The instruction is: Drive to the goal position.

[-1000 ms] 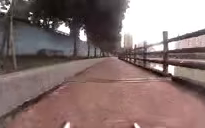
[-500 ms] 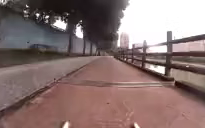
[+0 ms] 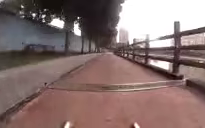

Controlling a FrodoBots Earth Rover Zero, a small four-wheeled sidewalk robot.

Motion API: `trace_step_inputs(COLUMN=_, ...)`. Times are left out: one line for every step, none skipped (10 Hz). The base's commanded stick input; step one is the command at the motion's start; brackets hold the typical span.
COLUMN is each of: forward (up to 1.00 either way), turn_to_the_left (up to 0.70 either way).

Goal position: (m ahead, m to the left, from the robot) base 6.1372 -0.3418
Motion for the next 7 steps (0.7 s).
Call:
trace_step_inputs(forward=0.70, turn_to_the_left=-0.02)
trace_step_inputs(forward=0.70, turn_to_the_left=-0.09)
trace_step_inputs(forward=0.70, turn_to_the_left=-0.32)
trace_step_inputs(forward=0.70, turn_to_the_left=-0.30)
trace_step_inputs(forward=0.70, turn_to_the_left=-0.23)
trace_step_inputs(forward=0.70, turn_to_the_left=-0.18)
trace_step_inputs(forward=0.70, turn_to_the_left=-0.14)
